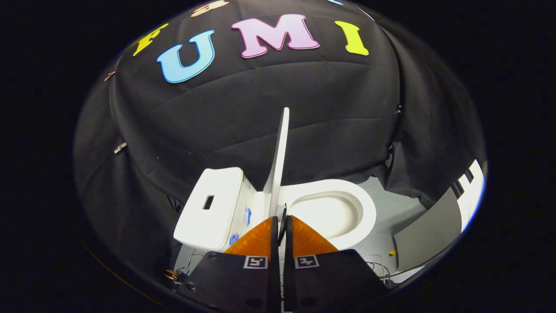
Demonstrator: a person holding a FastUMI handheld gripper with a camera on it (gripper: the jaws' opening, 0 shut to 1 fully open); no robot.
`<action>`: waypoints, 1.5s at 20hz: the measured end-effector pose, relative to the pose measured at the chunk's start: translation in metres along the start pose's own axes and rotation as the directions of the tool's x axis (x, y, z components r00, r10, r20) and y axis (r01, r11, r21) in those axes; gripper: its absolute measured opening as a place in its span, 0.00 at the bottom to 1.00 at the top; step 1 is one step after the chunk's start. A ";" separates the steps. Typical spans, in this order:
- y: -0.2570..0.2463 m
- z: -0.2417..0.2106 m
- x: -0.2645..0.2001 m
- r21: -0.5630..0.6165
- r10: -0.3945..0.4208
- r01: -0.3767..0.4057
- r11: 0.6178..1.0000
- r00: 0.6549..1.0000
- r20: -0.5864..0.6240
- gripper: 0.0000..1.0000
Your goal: Open the toilet lid.
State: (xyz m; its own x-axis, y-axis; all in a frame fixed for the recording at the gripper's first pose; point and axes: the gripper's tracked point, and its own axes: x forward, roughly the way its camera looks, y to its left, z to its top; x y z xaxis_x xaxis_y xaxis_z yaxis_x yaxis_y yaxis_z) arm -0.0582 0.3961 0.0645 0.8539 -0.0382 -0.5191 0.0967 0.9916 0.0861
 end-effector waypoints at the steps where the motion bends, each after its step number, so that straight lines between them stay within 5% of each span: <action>1: 0.008 0.001 0.000 -0.005 -0.006 0.006 1.000 1.000 0.006 0.08; 13: 0.103 -0.005 0.003 -0.134 -0.101 0.111 0.985 0.992 0.080 0.08; 23: 0.169 -0.021 0.011 -0.202 -0.106 0.126 0.971 0.988 0.109 0.10; 30: 0.206 -0.040 0.025 -0.242 -0.052 0.073 0.968 0.994 0.091 0.20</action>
State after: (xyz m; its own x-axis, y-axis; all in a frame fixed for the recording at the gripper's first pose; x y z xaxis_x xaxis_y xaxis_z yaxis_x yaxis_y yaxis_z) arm -0.0373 0.6045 0.0357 0.8907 -0.1007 -0.4433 0.0317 0.9865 -0.1604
